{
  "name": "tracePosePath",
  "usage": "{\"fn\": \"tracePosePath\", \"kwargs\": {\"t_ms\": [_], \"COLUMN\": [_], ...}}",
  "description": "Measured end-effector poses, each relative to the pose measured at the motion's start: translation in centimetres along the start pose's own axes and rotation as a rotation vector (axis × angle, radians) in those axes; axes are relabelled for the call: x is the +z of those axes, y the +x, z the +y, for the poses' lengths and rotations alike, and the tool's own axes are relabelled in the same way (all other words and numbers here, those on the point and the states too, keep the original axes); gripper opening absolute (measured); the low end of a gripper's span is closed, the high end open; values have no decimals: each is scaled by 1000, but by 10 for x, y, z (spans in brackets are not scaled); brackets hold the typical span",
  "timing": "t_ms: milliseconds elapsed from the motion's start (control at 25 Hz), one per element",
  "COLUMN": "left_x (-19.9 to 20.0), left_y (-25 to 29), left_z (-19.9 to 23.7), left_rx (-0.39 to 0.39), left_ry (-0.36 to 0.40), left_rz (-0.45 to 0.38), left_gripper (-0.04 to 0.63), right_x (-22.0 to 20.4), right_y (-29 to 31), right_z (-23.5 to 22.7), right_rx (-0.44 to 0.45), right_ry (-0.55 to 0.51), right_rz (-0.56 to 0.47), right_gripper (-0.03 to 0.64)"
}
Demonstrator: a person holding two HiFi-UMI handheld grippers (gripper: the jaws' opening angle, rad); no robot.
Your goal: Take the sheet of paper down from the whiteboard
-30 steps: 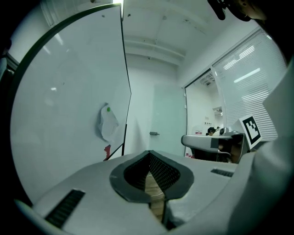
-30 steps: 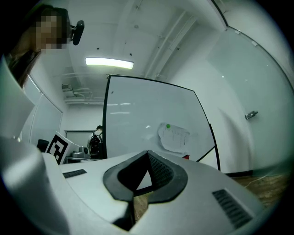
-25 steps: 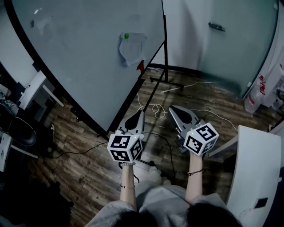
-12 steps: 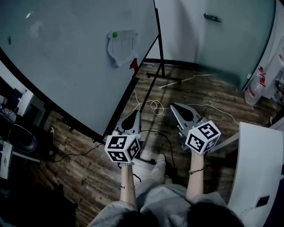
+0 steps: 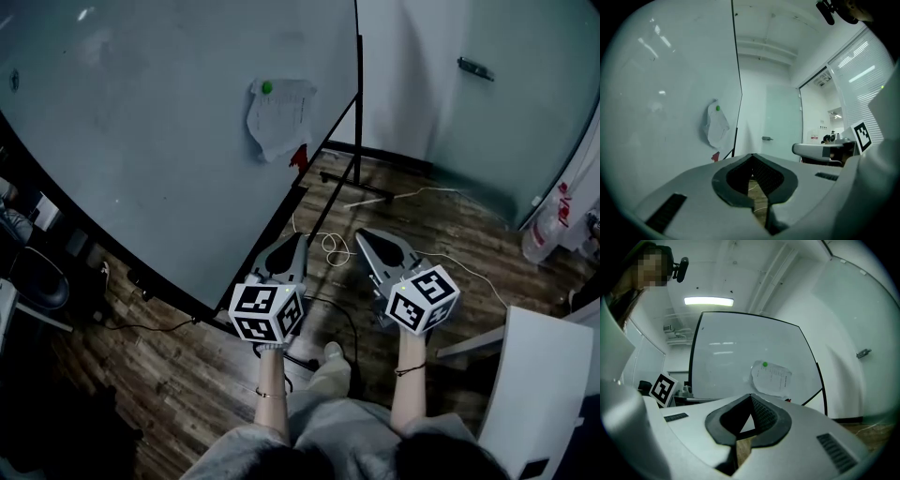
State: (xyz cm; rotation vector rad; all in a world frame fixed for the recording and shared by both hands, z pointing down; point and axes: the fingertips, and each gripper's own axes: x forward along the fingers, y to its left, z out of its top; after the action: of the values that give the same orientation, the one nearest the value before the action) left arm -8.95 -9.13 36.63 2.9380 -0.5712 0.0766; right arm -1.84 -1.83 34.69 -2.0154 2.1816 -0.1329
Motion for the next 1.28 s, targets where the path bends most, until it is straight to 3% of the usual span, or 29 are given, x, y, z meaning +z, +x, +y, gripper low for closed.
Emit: {"fn": "tracePosePath", "kwargs": {"t_ms": [480,920,1280], "left_x": [24,47,43], "left_y": [78,134,154], "left_z": [32,52,67], "left_rx": [20,17,37], "left_ry": [48,75,40], "left_rz": [3,-24,-39], "left_gripper": [5,5,5], "right_x": [23,30,25], "right_y": [60,109,131], "right_z": [-68,-104,-131], "right_rx": [-25,13,17], "right_ry": [-14,-29,-27], "right_rz": [-2,-2,9], "right_gripper": [0,0,0]}}
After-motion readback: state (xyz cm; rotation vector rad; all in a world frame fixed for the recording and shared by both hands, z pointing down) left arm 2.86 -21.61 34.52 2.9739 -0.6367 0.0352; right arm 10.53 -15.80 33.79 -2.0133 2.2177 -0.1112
